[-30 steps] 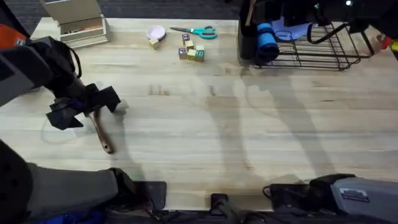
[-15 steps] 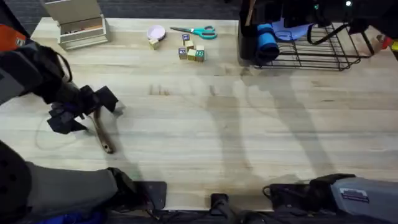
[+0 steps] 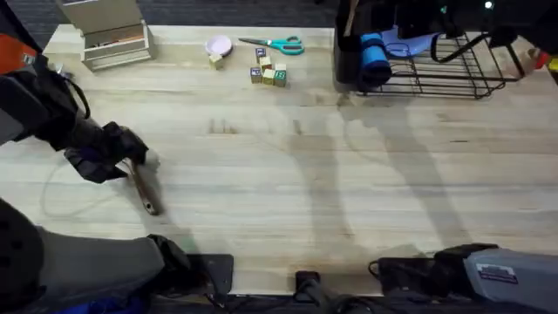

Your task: Pick up the spoon on the table one by one and put them onto the rack

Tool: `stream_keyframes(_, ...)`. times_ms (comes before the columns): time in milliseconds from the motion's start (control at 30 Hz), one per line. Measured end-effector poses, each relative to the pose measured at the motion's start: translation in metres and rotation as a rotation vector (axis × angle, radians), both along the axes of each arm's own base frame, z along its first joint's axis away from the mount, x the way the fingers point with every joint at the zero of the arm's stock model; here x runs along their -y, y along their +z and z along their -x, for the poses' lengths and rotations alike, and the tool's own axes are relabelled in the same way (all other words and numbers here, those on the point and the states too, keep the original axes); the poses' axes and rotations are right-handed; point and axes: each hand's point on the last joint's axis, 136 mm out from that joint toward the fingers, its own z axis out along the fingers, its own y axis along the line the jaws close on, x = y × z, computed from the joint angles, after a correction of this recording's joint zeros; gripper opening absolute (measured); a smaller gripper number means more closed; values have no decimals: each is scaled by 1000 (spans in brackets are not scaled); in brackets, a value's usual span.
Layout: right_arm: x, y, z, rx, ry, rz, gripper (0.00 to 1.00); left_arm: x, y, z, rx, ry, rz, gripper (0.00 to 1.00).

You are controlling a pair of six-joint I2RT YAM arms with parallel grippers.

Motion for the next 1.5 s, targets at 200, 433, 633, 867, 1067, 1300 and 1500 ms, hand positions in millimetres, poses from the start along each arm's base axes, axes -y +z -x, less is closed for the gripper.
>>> stream_keyframes(200, 0, 0, 0, 0, 0, 0, 997, 0, 0, 0, 0, -2, -1, 138)
stream_keyframes(433, 0, 0, 0, 0, 0, 0, 998, 0, 1, -1, 7, -1, -1, 55)
stream_keyframes(633, 0, 0, 0, 0, 0, 0, 997, 1, 2, -2, 9, -8, -3, 50)
stream_keyframes(867, 0, 0, 0, 0, 0, 0, 997, 30, 13, -21, 53, -118, 5, 41)
stream_keyframes(1067, 0, -1, 1, -5, 0, 1, 996, 67, 56, -57, 209, -269, -13, 40)
stream_keyframes(1300, 2, 9, 11, 3, 0, 0, 997, 131, 99, -99, 344, -491, -6, 41)
stream_keyframes(1500, 3, 12, 16, -1, 0, 0, 997, 187, 111, -107, 387, -657, 32, 42)
